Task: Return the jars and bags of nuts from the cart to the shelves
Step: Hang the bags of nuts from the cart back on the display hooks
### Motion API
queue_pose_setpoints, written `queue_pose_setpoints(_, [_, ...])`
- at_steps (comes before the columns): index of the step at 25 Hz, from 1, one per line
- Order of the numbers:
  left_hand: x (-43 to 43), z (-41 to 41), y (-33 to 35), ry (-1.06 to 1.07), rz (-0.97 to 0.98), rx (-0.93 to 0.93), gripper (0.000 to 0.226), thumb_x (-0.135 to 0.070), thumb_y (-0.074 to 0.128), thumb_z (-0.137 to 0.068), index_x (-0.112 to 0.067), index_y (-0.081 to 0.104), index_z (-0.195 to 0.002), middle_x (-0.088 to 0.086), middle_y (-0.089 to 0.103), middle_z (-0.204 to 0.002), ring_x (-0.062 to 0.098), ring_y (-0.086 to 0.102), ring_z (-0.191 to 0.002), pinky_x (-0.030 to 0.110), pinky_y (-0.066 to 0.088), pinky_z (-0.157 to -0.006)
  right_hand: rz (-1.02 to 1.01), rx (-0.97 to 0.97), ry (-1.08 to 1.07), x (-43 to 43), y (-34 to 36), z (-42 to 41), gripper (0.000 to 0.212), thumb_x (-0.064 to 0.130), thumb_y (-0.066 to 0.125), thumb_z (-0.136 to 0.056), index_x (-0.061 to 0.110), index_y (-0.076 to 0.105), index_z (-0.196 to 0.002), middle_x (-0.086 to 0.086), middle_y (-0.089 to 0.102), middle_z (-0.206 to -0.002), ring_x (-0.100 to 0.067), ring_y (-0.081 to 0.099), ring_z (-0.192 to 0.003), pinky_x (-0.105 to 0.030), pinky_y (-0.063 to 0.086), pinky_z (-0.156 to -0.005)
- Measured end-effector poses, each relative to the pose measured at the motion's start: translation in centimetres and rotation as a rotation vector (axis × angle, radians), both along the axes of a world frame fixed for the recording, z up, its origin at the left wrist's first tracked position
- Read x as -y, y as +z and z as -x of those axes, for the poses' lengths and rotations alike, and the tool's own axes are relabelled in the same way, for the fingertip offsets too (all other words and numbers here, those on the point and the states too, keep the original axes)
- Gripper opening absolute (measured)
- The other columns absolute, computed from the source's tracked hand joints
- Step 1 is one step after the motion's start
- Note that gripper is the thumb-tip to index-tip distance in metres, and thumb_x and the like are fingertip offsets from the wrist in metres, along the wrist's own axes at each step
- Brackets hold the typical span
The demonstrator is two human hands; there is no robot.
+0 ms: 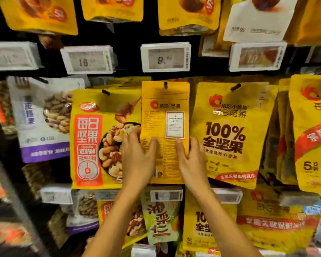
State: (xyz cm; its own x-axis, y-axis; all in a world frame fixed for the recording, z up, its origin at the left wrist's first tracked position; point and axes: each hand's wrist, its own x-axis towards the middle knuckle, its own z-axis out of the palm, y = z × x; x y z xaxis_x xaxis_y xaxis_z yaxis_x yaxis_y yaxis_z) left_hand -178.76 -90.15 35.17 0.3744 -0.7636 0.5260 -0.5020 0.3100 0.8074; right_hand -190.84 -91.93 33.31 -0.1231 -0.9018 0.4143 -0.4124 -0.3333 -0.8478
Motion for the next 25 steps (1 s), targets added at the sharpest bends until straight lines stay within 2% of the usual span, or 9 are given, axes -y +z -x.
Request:
queue_pose_setpoints(3, [-0.9,-0.5,1.4,-0.186,0.005,-0.202,0.019,-0.034,0.054,-0.092,-0.02,0.061,-0.103,0.017,0.061,-0.101,0.031,0.059,-0.093,0.052,0.048,-0.084,0.023,0.195,0.11,-1.5,0.6,-0.2,0.049,0.055,0.036,-0.083,0.026,0.051,-0.12,0.002,0.057,-0.121,-0.014,0.053,-0.113,-0.034,0.045,-0.098])
queue_pose_setpoints(7, [-2.9,-0.5,2.3,-0.226,0.071,-0.244,0.007,-0.044,0.053,-0.09,-0.041,0.059,-0.091,0.001,0.049,-0.115,0.012,0.048,-0.109,0.031,0.04,-0.093,0.196,0.277,0.178,-3.5,1.4,0.4,0.039,0.057,0.042,-0.08,0.035,0.052,-0.11,0.009,0.062,-0.113,-0.01,0.058,-0.107,-0.026,0.051,-0.087])
queue_pose_setpoints(10, [-4.5,-1.4,1.4,-0.238,0.084,-0.14,0.018,-0.052,0.06,-0.077,-0.047,0.055,-0.094,-0.007,0.049,-0.121,0.008,0.044,-0.117,0.023,0.039,-0.095,0.16,0.266,0.238,-5.0,0.9,1.2,0.043,0.058,0.049,-0.075,0.035,0.05,-0.112,0.012,0.063,-0.111,-0.006,0.061,-0.103,-0.026,0.053,-0.08])
queue_pose_setpoints(12, [-5.4,-1.8,0.4,-0.466,0.048,-0.257,0.041,-0.038,0.071,-0.075,-0.043,0.048,-0.108,-0.011,0.063,-0.113,0.01,0.061,-0.107,0.022,0.052,-0.082,0.085,0.288,0.324,-5.8,0.6,1.7,0.035,0.049,0.051,-0.075,0.036,0.05,-0.107,0.018,0.065,-0.101,0.005,0.063,-0.089,-0.013,0.052,-0.067])
queue_pose_setpoints(14, [-5.9,-1.6,-0.5,-0.538,0.056,-0.368,0.053,-0.028,0.071,-0.069,-0.036,0.045,-0.114,-0.013,0.07,-0.103,0.01,0.068,-0.094,0.024,0.057,-0.072,0.095,0.16,0.229,-6.1,0.2,2.3,0.043,0.049,0.048,-0.079,0.029,0.05,-0.117,0.016,0.058,-0.111,0.003,0.06,-0.088,-0.013,0.049,-0.068])
queue_pose_setpoints(17, [-6.7,-0.2,-0.7,-0.274,0.205,-0.236,0.059,-0.026,0.077,-0.071,-0.041,0.037,-0.112,-0.015,0.067,-0.104,0.005,0.067,-0.094,0.033,0.057,-0.08,0.328,-0.055,0.019,-7.2,0.4,1.9,0.044,0.05,0.045,-0.09,0.023,0.05,-0.124,0.015,0.045,-0.117,0.003,0.049,-0.102,-0.013,0.043,-0.081])
queue_pose_setpoints(19, [-7.2,1.1,-0.5,-0.196,0.264,-0.138,0.059,-0.039,0.076,-0.074,-0.045,0.032,-0.113,-0.025,0.062,-0.108,0.0,0.065,-0.094,0.038,0.055,-0.083,0.212,0.07,0.28,-8.0,1.0,0.9,0.057,0.066,0.036,-0.081,0.031,0.048,-0.124,0.022,0.046,-0.118,0.015,0.046,-0.106,-0.006,0.04,-0.082])
queue_pose_setpoints(22, [-8.4,2.3,-0.7,-0.389,0.19,-0.045,0.036,-0.055,0.045,-0.084,-0.048,0.051,-0.119,-0.022,0.062,-0.12,-0.002,0.056,-0.114,0.033,0.048,-0.096,0.044,0.32,0.418,-7.6,1.6,1.1,0.077,0.076,0.04,-0.064,0.029,0.051,-0.124,0.017,0.062,-0.116,0.005,0.056,-0.108,-0.015,0.045,-0.088])
queue_pose_setpoints(25, [-8.8,1.6,-1.1,-0.457,0.145,0.04,0.046,-0.054,0.03,-0.091,-0.034,0.065,-0.112,-0.014,0.07,-0.108,0.002,0.057,-0.113,0.016,0.041,-0.093,0.013,0.503,0.412,-6.4,2.0,2.7,0.054,0.066,0.061,-0.061,0.031,0.06,-0.102,0.013,0.072,-0.097,-0.005,0.067,-0.094,-0.022,0.053,-0.08])
